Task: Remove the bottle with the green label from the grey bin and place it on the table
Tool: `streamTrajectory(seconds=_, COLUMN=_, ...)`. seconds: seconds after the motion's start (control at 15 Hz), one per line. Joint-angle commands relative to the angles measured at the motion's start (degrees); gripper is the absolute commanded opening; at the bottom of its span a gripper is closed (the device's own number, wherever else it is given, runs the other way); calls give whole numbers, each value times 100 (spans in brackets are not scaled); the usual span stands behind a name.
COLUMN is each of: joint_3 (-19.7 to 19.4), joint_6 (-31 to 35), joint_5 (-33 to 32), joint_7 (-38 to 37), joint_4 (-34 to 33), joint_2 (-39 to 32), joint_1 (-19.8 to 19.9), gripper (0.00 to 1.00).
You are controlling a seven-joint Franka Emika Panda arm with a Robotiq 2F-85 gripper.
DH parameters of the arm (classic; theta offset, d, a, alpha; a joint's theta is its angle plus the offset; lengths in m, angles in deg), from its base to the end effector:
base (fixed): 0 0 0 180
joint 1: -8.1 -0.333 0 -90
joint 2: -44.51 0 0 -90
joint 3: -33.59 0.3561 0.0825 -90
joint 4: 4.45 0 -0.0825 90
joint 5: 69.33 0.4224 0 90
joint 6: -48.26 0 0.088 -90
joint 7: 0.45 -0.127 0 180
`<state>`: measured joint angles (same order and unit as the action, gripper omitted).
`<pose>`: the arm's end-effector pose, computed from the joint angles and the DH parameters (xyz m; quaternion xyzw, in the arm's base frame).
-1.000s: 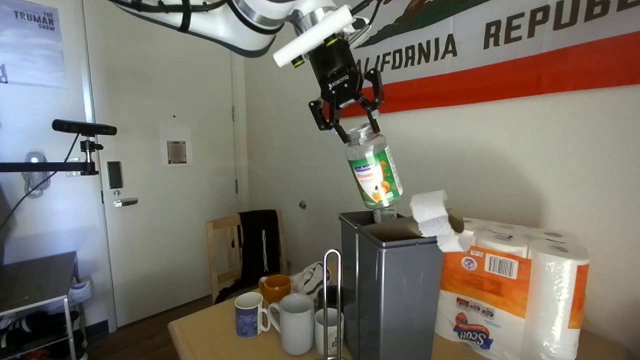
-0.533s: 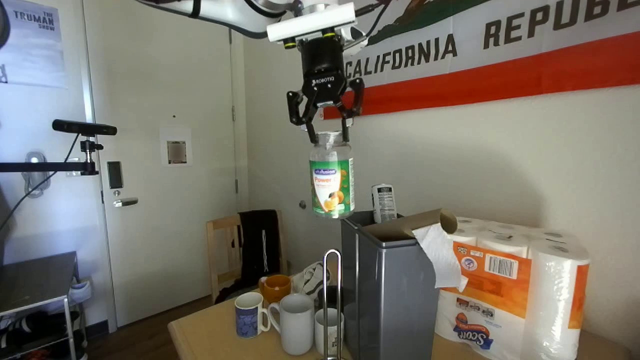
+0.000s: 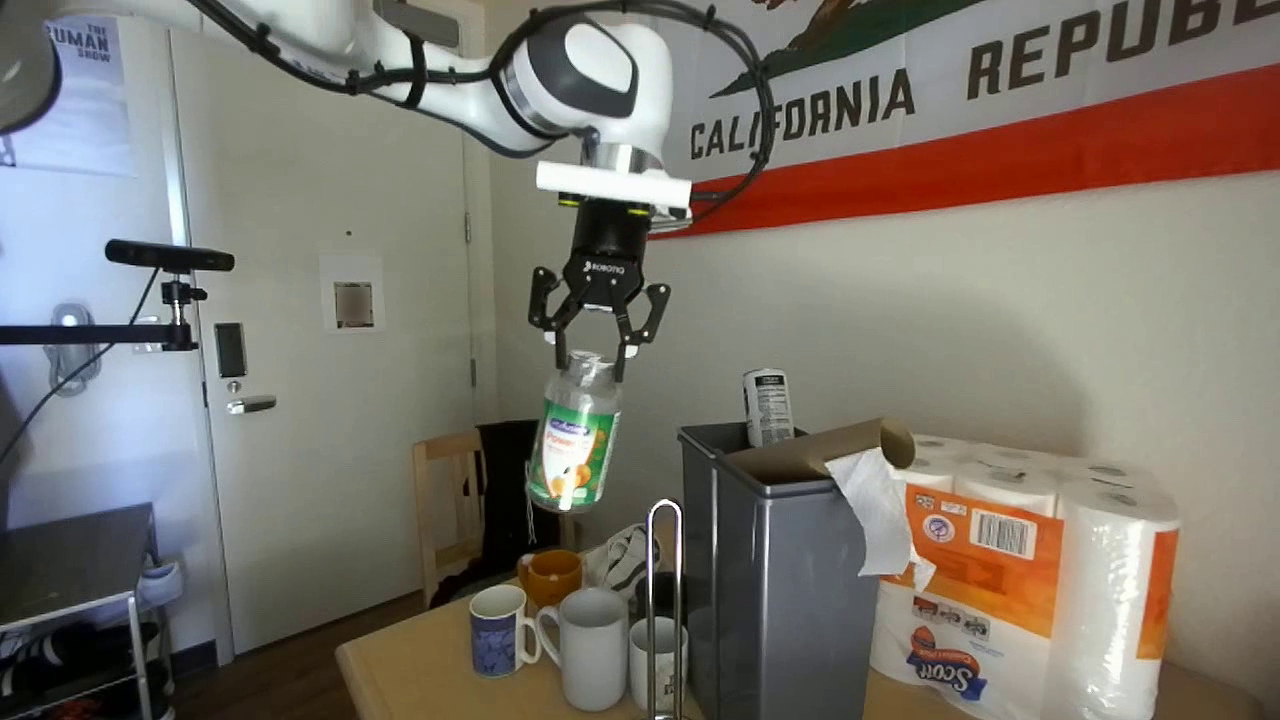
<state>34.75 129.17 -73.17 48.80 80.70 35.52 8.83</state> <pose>0.6211 -0.0056 0.5802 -0.9016 -0.4158 0.1180 0.0185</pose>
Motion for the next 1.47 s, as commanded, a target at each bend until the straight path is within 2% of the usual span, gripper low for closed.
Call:
streamTrajectory(seconds=0.0, joint_3=213, joint_6=590, joint_5=278, joint_7=64, joint_4=1274, joint_2=430, joint_1=-119, gripper=36)
streamTrajectory(seconds=0.2, joint_3=350, joint_6=1232, joint_5=583, joint_7=-54, joint_4=2245, joint_2=612, joint_1=-230, gripper=36)
streamTrajectory(seconds=0.4, joint_3=427, joint_6=2146, joint_5=801, joint_7=-179, joint_4=3252, joint_2=807, joint_1=-346, gripper=36)
streamTrajectory(seconds=0.6, joint_3=459, joint_6=3437, joint_5=852, joint_7=-444, joint_4=4282, joint_2=975, joint_1=-440, gripper=36)
streamTrajectory(seconds=0.87, joint_3=492, joint_6=5071, joint_5=670, joint_7=-794, joint_4=5318, joint_2=993, joint_1=-571, gripper=36)
streamTrajectory(seconds=1.0, joint_3=503, joint_6=5765, joint_5=473, joint_7=-1037, joint_4=5665, joint_2=951, joint_1=-621, gripper=36)
streamTrajectory(seconds=1.13, joint_3=508, joint_6=6189, joint_5=158, joint_7=-1343, joint_4=5881, joint_2=929, joint_1=-659, gripper=36)
streamTrajectory(seconds=1.4, joint_3=491, joint_6=6291, joint_5=-1035, joint_7=-2287, joint_4=5914, joint_2=1001, joint_1=-706, gripper=36)
